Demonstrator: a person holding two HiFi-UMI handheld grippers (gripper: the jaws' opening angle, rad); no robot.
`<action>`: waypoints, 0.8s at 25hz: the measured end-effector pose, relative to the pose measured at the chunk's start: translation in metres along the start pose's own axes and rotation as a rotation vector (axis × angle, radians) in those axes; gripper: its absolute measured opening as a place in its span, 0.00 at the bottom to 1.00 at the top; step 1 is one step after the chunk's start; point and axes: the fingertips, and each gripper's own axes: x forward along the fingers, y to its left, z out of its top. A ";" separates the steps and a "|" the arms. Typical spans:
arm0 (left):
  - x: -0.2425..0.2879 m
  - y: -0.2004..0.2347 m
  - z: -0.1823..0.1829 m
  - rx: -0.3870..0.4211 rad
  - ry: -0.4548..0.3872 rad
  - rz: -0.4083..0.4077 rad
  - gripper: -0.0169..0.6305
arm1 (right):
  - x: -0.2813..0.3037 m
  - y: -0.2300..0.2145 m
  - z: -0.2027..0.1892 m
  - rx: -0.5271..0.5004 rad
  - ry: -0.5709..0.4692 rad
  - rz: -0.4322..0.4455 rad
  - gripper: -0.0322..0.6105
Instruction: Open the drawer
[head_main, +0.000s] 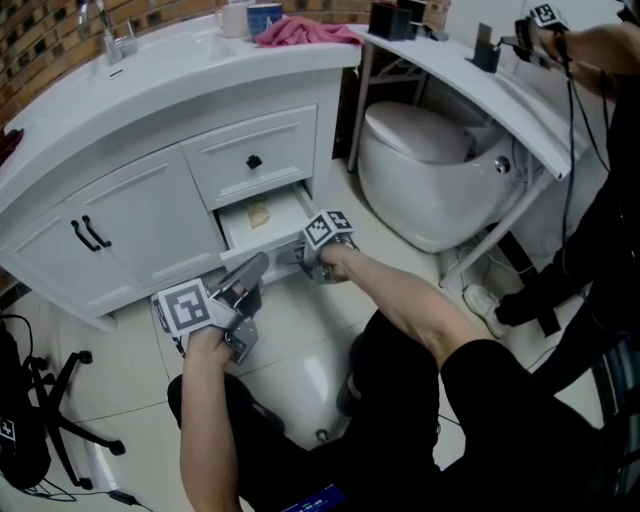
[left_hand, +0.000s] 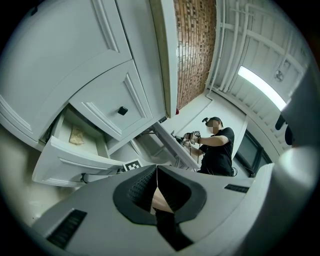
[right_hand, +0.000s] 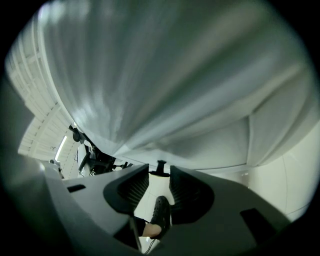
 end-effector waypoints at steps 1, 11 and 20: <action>0.001 -0.001 -0.001 -0.004 -0.002 -0.015 0.01 | -0.001 0.001 -0.002 -0.004 0.001 -0.002 0.28; 0.006 -0.027 -0.023 -0.018 0.027 -0.042 0.01 | -0.011 0.008 -0.032 -0.023 0.018 -0.025 0.27; 0.005 -0.047 -0.047 -0.033 0.046 -0.069 0.01 | -0.018 0.013 -0.057 -0.049 0.024 -0.062 0.27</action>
